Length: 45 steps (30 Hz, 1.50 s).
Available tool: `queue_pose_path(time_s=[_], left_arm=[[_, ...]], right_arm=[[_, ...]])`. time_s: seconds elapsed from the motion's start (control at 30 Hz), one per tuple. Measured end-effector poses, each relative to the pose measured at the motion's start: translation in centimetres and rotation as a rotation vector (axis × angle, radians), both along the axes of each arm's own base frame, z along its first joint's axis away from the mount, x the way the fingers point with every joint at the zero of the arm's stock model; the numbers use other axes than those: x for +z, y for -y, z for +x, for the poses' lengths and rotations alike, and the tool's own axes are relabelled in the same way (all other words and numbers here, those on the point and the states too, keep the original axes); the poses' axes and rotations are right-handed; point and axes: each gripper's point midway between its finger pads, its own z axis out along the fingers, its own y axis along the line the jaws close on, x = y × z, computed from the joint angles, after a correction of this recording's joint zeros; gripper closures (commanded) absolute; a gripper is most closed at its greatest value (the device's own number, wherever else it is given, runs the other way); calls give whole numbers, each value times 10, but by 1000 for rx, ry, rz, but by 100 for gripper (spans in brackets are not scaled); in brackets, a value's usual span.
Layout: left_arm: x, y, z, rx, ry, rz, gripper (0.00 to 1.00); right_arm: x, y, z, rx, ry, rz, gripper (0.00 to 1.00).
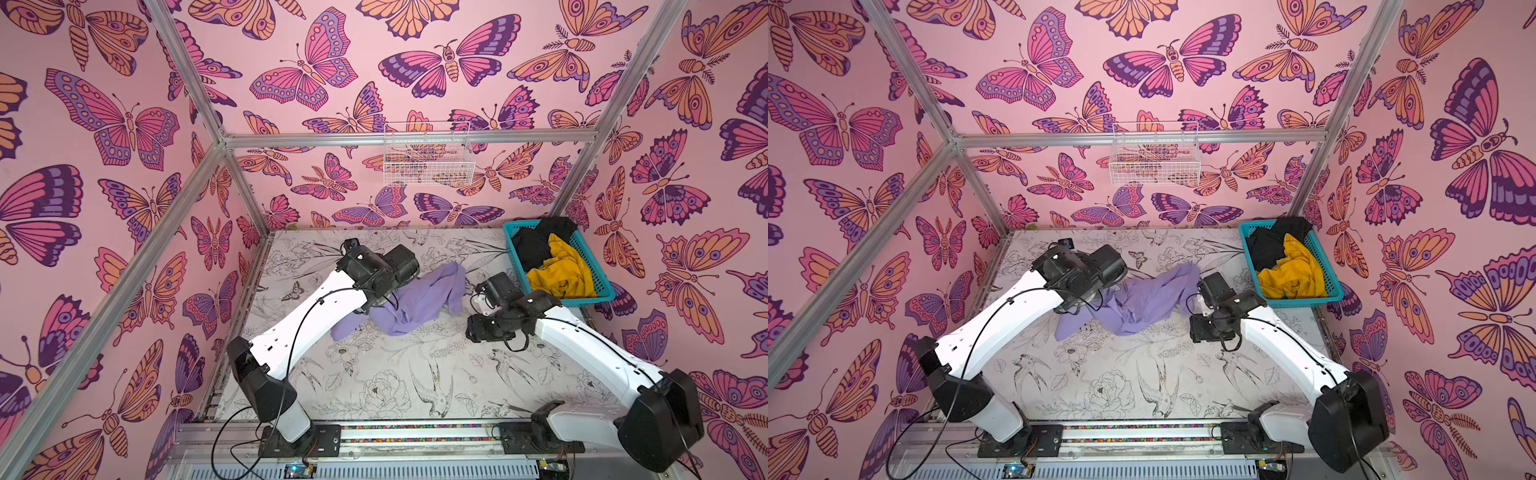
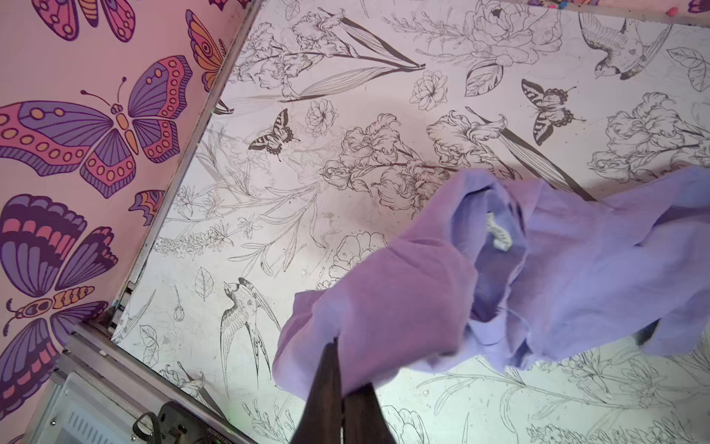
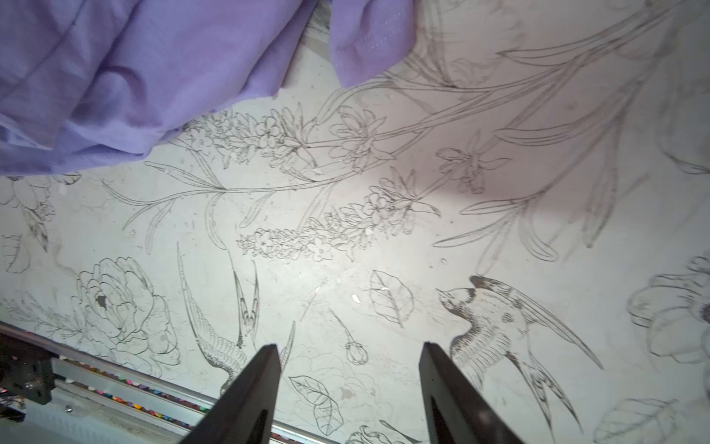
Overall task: Fold and stack t-shirts
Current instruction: Flatten out the T-shirt at the center of the board.
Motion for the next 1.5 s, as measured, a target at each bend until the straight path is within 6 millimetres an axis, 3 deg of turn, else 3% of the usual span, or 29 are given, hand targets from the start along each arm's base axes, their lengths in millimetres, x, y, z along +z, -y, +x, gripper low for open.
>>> queue_pose_path(time_s=[0.2,0.3,0.47,0.7,0.97,1.1,1.3,1.43,1.47,1.5], left_arm=[[-5,5,6,4,-8,19,99],[-5,4,6,6,-5,21,99],[-4,3,7,8,2,28,99],[-2,-8,4,22,8,37,99],[8,-26,-5,43,35,15,99],[10,-28,-5,47,39,11,99],[8,-29,-6,46,36,13,99],[5,-32,-9,45,27,22,99],[4,-33,-9,45,26,23,99],[4,-33,-10,46,26,23,99]], right_arm=[[-36,-58,6,86,-121,46,48],[-53,-90,22,109,-145,64,49],[-62,-117,48,128,-123,62,49],[-68,-121,77,152,-60,-15,48],[-78,-93,78,157,-64,-162,46],[-79,-88,80,151,-63,-172,46],[-87,-93,97,104,-75,-93,46],[-91,-113,119,78,-83,-15,48],[-91,-119,126,75,-82,6,58],[-90,-126,132,75,-76,28,79]])
